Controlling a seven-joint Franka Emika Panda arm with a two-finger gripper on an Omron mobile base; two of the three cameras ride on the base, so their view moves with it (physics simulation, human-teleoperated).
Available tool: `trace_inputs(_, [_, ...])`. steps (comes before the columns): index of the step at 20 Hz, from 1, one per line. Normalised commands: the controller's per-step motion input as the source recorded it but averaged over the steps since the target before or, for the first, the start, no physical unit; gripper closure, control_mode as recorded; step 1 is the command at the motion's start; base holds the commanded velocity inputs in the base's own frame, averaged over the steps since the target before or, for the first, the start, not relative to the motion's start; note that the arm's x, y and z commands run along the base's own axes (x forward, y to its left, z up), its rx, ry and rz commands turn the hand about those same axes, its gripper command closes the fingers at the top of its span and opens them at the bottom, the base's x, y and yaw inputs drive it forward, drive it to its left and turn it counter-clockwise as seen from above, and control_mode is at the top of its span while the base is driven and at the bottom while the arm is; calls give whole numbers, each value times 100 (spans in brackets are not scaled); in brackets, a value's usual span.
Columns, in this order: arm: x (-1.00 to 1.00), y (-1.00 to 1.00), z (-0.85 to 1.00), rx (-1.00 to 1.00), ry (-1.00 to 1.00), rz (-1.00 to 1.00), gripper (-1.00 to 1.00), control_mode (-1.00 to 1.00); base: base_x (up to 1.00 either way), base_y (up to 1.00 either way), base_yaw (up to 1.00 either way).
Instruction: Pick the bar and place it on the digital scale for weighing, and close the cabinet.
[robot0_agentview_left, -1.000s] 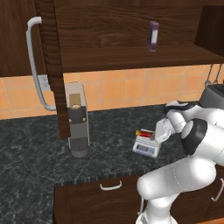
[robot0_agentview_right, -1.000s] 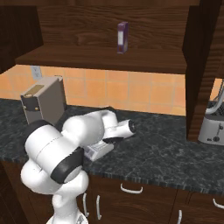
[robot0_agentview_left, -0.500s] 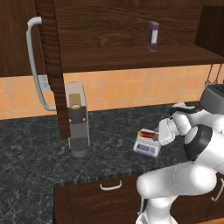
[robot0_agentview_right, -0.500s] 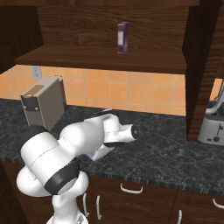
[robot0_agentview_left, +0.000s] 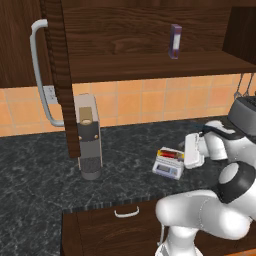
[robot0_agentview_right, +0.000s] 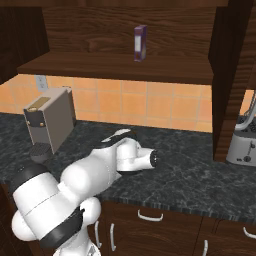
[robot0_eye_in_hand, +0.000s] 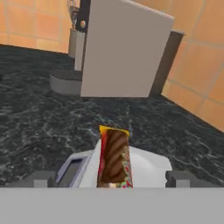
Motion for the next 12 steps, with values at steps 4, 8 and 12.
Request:
trace_inputs(4, [-38, 45, 100, 7, -15, 0, -100, -100, 0, 0, 0])
trace_inputs(8, [-41, 36, 100, 10, -24, 0, -100, -100, 0, 0, 0])
trace_inputs(12, [-30, 30, 72, 7, -34, -9, -100, -100, 0, 0, 0])
